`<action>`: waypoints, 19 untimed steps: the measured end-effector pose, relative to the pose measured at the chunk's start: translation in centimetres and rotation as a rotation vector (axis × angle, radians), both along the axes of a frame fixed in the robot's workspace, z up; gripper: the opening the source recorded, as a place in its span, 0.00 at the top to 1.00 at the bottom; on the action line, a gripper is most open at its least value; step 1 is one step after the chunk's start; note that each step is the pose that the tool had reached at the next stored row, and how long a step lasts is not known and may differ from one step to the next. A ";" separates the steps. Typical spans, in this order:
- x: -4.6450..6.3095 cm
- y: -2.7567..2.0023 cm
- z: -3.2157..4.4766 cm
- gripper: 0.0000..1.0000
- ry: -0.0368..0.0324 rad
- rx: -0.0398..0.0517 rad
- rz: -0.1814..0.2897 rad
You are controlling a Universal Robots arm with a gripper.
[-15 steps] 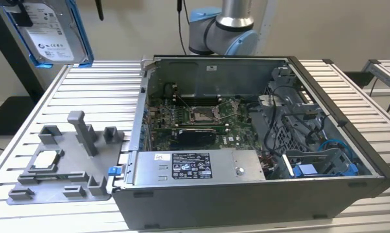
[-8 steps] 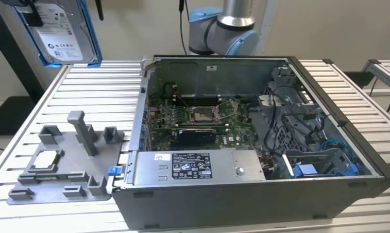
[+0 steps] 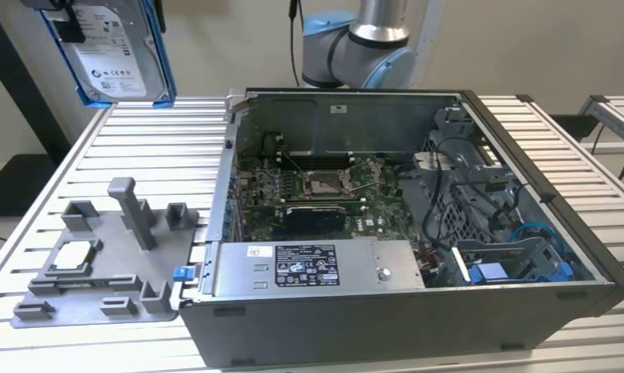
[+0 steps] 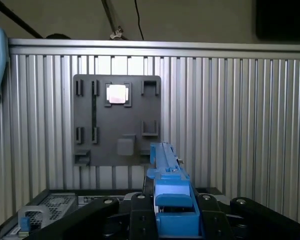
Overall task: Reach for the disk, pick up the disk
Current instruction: 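Pick up the disk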
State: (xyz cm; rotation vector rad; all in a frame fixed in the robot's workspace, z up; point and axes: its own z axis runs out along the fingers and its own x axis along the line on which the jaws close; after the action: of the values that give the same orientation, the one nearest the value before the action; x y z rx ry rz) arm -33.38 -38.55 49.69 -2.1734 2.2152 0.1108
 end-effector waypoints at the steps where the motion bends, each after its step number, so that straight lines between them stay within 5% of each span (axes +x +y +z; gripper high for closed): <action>1: 0.2 0.00 0.00 1.00 0.0000 0.0000 0.000; 19: 4.5 0.00 0.01 1.00 0.0001 0.0006 0.000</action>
State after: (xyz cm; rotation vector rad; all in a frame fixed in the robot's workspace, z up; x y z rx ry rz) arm -28.89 -38.54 49.69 -2.1733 2.2147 0.1115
